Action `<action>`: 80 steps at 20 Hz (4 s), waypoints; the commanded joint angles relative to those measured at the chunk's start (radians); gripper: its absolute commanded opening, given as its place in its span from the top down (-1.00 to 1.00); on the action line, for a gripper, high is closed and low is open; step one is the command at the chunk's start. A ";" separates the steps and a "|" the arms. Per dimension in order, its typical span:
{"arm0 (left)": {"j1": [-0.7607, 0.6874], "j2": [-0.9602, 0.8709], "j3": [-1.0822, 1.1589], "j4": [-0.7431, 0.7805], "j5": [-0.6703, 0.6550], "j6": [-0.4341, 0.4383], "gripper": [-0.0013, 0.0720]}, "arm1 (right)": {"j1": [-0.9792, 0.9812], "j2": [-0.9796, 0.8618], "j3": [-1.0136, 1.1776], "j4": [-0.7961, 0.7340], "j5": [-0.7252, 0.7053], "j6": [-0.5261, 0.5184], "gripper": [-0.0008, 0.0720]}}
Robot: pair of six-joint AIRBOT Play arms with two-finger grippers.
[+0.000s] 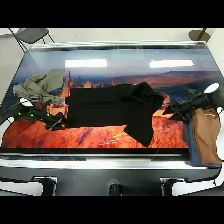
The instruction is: Fold the shirts.
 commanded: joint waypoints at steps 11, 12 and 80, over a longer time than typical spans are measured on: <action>-0.038 0.031 -0.018 -0.008 0.153 -0.038 0.89 | 0.198 -0.004 -0.172 0.178 -0.388 -0.093 -0.52; -0.038 0.037 -0.018 -0.009 0.153 -0.031 0.89 | 0.216 -0.010 -0.172 0.203 -0.408 -0.104 -0.26; 0.155 0.186 -0.256 0.018 -0.043 0.149 -0.14 | -0.103 0.206 -0.062 -0.069 0.049 -0.021 -0.39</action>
